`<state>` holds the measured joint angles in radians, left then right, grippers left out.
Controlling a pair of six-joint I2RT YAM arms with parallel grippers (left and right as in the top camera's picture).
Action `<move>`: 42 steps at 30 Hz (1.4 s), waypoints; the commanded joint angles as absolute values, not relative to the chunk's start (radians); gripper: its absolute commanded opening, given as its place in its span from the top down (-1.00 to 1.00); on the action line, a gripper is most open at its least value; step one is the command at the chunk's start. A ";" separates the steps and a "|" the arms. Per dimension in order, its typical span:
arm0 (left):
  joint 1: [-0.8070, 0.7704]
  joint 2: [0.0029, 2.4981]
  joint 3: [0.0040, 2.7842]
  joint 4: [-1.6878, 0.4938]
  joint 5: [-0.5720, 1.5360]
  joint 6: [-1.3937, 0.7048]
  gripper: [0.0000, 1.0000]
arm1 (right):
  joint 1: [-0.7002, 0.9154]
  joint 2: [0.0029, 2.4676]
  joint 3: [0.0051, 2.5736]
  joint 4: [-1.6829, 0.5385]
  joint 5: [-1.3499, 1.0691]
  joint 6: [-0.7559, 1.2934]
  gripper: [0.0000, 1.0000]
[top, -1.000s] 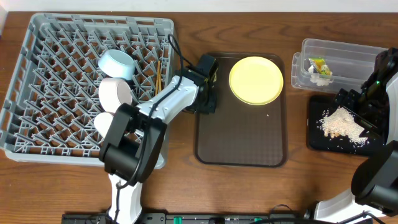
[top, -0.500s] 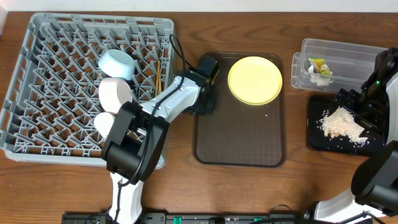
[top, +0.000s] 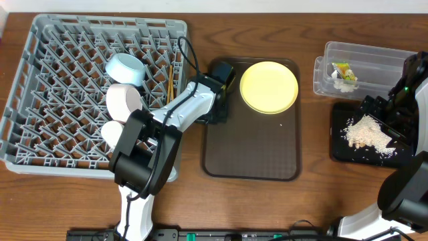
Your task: Sort waste into correct bins and load items into the dishwasher
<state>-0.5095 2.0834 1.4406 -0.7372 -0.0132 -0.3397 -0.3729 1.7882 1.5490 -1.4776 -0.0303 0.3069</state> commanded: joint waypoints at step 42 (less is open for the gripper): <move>-0.563 1.883 1.469 -0.722 -0.048 -0.209 -0.24 | -0.374 1.765 1.550 -1.470 -0.034 0.313 -0.98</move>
<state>-0.5510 1.9675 1.4517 -0.7444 -0.0746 -0.3149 -0.3729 1.7882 1.5490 -1.4727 -0.0303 0.3069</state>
